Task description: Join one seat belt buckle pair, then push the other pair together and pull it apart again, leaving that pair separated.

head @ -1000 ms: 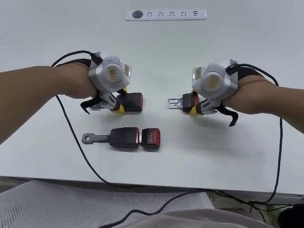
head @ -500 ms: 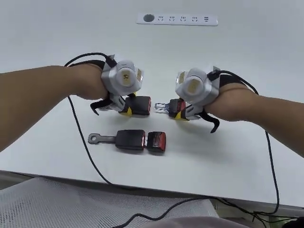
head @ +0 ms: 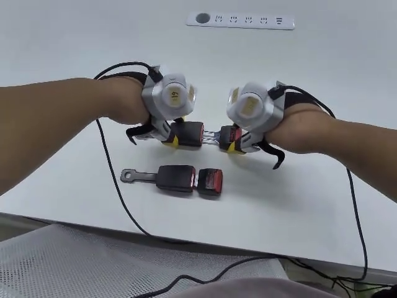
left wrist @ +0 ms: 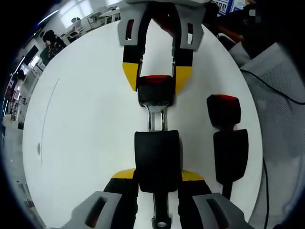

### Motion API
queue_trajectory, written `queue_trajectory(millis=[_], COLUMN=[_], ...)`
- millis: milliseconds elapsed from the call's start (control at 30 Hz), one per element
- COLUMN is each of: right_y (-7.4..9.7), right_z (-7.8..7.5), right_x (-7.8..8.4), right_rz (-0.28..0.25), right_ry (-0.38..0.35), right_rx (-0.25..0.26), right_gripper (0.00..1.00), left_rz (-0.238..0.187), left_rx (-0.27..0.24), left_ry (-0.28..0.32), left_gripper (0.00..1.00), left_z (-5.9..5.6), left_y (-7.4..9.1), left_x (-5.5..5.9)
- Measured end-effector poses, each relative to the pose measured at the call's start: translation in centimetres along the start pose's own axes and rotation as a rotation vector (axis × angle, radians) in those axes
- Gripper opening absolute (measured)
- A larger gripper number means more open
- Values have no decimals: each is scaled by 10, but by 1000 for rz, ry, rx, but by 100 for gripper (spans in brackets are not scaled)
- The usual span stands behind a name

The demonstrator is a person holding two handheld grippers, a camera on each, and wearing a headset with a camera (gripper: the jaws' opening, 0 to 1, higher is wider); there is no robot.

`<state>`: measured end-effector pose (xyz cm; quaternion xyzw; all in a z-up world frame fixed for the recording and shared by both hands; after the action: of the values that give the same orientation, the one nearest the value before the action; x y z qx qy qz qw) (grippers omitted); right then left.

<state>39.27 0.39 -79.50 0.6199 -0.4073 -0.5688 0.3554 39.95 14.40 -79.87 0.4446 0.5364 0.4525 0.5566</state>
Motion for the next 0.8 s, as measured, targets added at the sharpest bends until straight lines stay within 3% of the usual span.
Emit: queue_trajectory(millis=[533,800], right_y=[-1,-2], right_z=[4,3], right_x=[-7,-8], right_rz=[-31,-45], right_ry=[23,-7], right_rx=[-8,-22], right_gripper=[32,30], left_rz=[7,1], left_rx=[-11,-12], left_ry=[-5,-13], left_gripper=[32,32], left_z=[-3,-3], left_y=[1,0], left_x=[-2,-1])
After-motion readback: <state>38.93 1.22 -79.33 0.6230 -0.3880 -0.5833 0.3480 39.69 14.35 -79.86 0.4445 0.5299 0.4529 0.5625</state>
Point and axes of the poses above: the centre of the closed fingertips' face, and the gripper's own axes: y roughly backward along the fingers, z roughly to its left, x roughly out of its underside, the point moved 6 cm from there along y, roughly backward along the fingers, and after that the axes turned 4 degrees about z, right-handed, at the moved point
